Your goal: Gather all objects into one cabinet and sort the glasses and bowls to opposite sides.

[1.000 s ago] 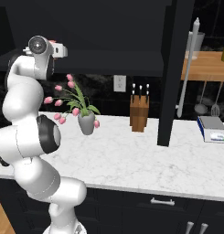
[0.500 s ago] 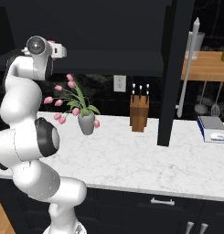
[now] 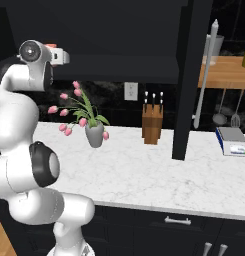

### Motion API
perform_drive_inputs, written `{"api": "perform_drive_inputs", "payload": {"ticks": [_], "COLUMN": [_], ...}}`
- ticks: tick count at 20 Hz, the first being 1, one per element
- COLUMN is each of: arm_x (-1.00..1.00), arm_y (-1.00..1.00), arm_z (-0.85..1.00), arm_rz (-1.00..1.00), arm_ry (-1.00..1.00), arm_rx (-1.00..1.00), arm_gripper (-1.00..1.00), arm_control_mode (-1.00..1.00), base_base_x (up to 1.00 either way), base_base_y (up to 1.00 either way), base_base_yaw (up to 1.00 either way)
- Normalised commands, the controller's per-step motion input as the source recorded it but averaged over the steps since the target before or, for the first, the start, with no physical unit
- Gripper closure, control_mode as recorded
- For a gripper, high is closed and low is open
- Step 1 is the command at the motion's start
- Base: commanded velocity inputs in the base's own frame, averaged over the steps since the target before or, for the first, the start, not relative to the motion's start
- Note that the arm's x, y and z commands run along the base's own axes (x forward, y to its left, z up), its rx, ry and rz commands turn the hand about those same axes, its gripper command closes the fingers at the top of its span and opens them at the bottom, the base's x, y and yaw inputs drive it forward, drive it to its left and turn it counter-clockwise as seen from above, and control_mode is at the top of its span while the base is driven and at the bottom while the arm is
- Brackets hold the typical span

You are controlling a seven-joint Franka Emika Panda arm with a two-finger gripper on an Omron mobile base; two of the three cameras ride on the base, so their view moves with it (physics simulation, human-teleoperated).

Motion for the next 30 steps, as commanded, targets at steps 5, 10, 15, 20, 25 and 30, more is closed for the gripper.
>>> {"api": "perform_drive_inputs", "payload": {"ticks": [5,10,15,20,25,30], "arm_x": [-0.37,-0.36,-0.35,-0.14,0.0,0.0], "arm_y": [-0.04,-0.08,-0.1,-0.04,0.0,0.0], "arm_z": [0.13,0.16,0.14,0.05,0.0,0.0], "arm_rz": [-0.06,-0.07,-0.07,-0.03,0.0,0.0], "arm_ry": [-0.02,-0.03,-0.05,-0.02,0.0,0.0], "arm_rx": [0.0,0.0,0.0,0.0,0.0,0.0], "arm_gripper": [1.0,1.0,1.0,1.0,1.0,1.0], "arm_control_mode": [-1.0,-1.0,-1.0,1.0,1.0,1.0], "base_base_x": [0.0,0.0,0.0,-0.22,-0.44,-0.49], "base_base_y": [0.0,0.0,0.0,-0.06,-0.2,-0.16], "base_base_yaw": [0.0,0.0,0.0,-0.04,-0.07,-0.07]}}
